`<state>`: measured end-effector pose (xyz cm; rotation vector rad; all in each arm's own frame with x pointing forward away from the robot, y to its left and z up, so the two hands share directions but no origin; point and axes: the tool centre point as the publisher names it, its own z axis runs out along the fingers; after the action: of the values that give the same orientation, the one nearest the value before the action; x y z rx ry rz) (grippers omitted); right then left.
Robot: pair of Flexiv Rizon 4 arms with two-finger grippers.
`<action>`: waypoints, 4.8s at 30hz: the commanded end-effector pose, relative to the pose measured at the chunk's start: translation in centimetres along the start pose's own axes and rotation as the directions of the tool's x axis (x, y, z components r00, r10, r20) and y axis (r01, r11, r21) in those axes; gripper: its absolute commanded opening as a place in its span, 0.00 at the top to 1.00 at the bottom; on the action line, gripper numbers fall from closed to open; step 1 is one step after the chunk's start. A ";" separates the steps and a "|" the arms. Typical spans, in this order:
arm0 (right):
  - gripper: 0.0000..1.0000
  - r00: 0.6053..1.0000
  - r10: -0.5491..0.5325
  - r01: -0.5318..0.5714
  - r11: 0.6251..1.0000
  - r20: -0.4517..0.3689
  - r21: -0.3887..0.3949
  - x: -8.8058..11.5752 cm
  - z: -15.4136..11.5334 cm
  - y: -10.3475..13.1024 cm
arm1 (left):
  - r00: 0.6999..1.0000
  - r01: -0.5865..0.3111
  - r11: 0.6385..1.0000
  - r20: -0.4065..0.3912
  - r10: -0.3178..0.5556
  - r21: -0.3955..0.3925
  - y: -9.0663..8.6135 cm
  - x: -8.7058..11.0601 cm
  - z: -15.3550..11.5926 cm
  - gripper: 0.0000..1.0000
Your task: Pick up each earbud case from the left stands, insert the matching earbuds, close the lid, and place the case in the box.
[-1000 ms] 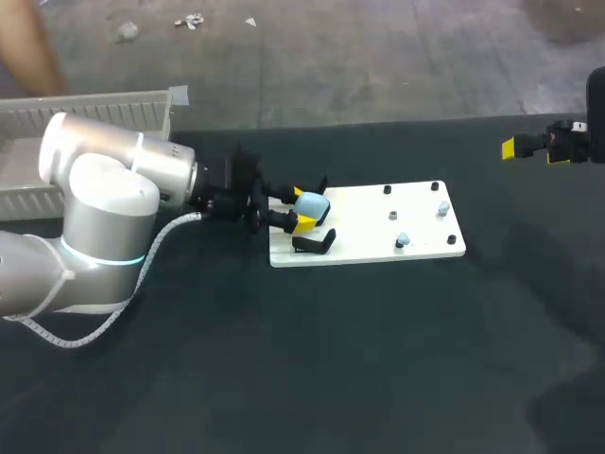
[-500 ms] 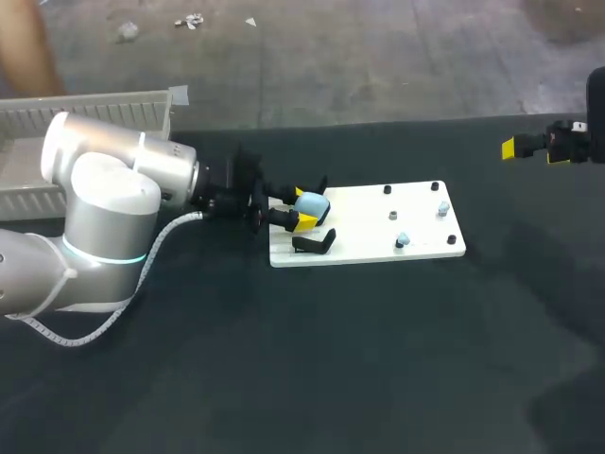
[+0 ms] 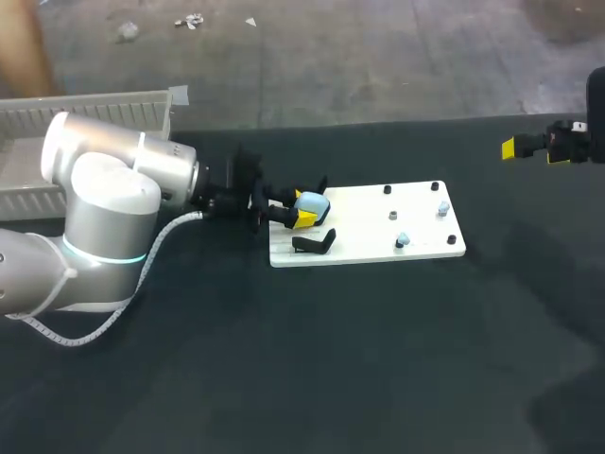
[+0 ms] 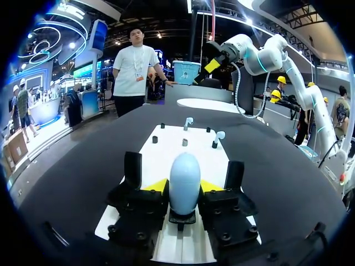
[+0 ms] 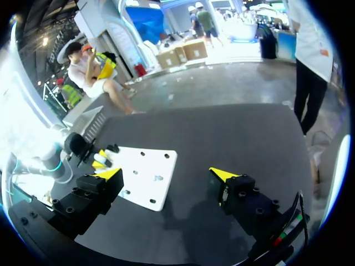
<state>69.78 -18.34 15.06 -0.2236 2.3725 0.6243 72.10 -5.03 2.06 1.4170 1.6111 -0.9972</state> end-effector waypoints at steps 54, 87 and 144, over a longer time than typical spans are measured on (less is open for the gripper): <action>0.00 0.976 -0.156 0.142 0.985 -0.155 -0.096 3.3 9.0 12.9 | 0.989 -0.128 0.989 0.066 0.133 -0.072 -1.0 -9.9 1.8 1.00; 0.00 0.964 -0.204 0.184 0.975 -0.170 -0.123 1.3 11.1 14.1 | 0.983 -0.134 0.991 0.126 0.135 -0.010 -3.3 -9.7 2.1 1.00; 0.00 0.836 -0.053 0.321 0.854 -0.546 0.409 6.0 10.5 3.4 | 0.919 -0.132 0.991 0.374 0.129 -0.018 -4.0 -12.5 -2.3 1.00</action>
<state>69.43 -10.73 5.77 -0.4461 2.8718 -0.1755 69.47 -8.29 14.66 1.2364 1.2198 -1.1232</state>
